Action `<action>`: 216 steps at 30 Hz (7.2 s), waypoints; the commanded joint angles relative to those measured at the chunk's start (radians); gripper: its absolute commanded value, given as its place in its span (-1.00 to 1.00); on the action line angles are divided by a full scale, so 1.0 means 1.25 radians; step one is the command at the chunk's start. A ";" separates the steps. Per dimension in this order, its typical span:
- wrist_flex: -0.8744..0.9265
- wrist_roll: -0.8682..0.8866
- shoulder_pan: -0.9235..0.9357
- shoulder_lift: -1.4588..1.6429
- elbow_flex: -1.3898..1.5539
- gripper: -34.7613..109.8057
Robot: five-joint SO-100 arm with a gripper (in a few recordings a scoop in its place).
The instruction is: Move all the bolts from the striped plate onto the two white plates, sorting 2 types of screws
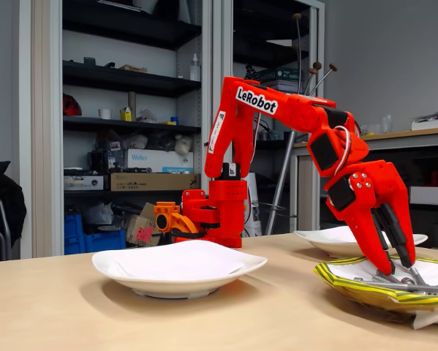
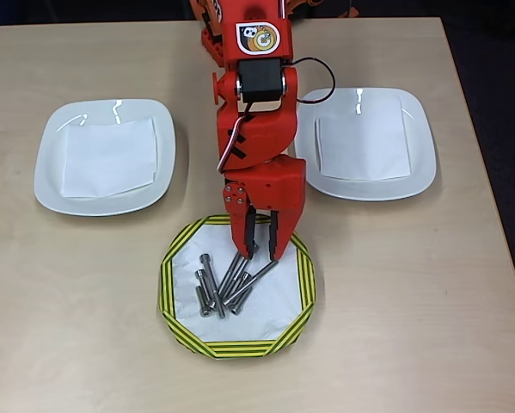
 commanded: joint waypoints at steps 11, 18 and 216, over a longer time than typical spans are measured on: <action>0.007 -0.016 0.031 0.033 0.011 -0.39; 0.010 -0.009 0.036 0.009 -0.011 -0.40; 0.388 -0.628 0.524 0.285 0.056 -0.38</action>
